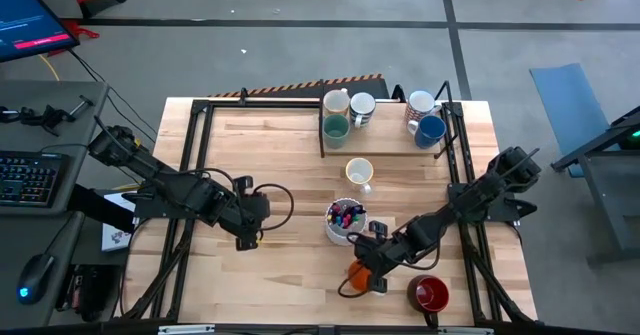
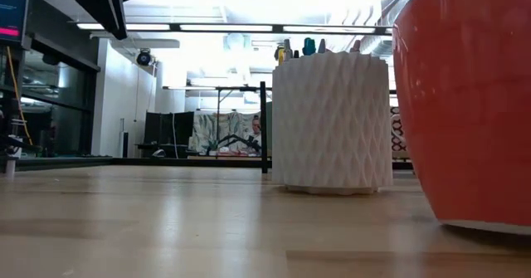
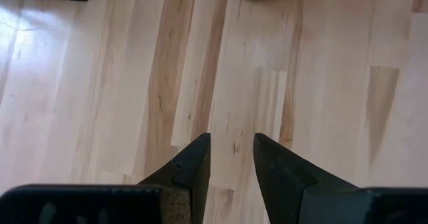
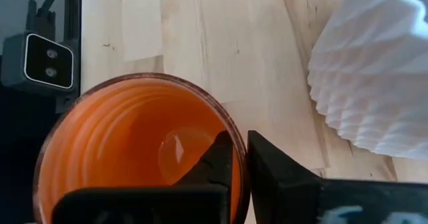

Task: Place coffee mugs
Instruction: Put the orange mug on the shelf

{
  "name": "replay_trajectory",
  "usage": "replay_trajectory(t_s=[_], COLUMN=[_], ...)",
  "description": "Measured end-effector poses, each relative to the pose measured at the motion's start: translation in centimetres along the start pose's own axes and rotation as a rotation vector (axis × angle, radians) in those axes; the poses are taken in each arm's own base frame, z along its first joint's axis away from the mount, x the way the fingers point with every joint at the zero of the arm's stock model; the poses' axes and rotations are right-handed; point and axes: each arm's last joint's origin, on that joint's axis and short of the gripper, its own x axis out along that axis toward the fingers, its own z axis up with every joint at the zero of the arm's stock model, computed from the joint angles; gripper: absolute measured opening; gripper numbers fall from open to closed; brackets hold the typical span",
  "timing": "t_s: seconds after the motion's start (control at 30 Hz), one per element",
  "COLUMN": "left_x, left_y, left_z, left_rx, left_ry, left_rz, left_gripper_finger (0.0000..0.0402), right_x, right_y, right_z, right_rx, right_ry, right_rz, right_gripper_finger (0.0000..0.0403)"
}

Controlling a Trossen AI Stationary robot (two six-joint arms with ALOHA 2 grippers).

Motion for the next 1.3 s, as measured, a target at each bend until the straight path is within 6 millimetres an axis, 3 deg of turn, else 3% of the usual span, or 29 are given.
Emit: replay_trajectory(t_s=[0.2,0.33,0.57,0.73,0.9,1.03,1.3], left_x=[0.0,0.0,0.0,0.0,0.0,0.0,0.9], left_y=[0.0,0.0,0.0,0.1,0.1,0.1,-0.1], left_z=[0.0,0.1,0.1,0.1,0.1,0.1,-0.3], left_rx=[-0.001,-0.001,-0.001,-0.001,0.015,0.025,0.03], left_ry=[-0.009,-0.01,-0.015,-0.018,-0.019,-0.019,-0.02], left_rz=[0.009,0.01,0.018,0.022,0.025,0.026,0.025], left_gripper_finger=[0.0104,0.0104,0.0104,0.0104,0.0104,0.0104,0.0104], right_x=[-0.3,-1.8,-7.5,-12.2,-15.4,-16.1,-18.6], right_y=[0.0,0.9,3.5,3.4,1.3,-0.9,-8.8], right_z=[-0.1,1.0,3.2,4.4,5.4,6.9,8.3], right_rx=[-0.027,-0.049,-0.118,-0.109,-0.1,-0.097,0.03], right_ry=[-0.013,-0.008,0.024,0.043,0.071,0.029,0.015], right_rz=[-0.035,-0.078,-0.197,-0.363,-0.579,-0.616,-0.816], right_gripper_finger=[0.0002,0.0001,0.0001,0.0,0.0,0.0,0.0])
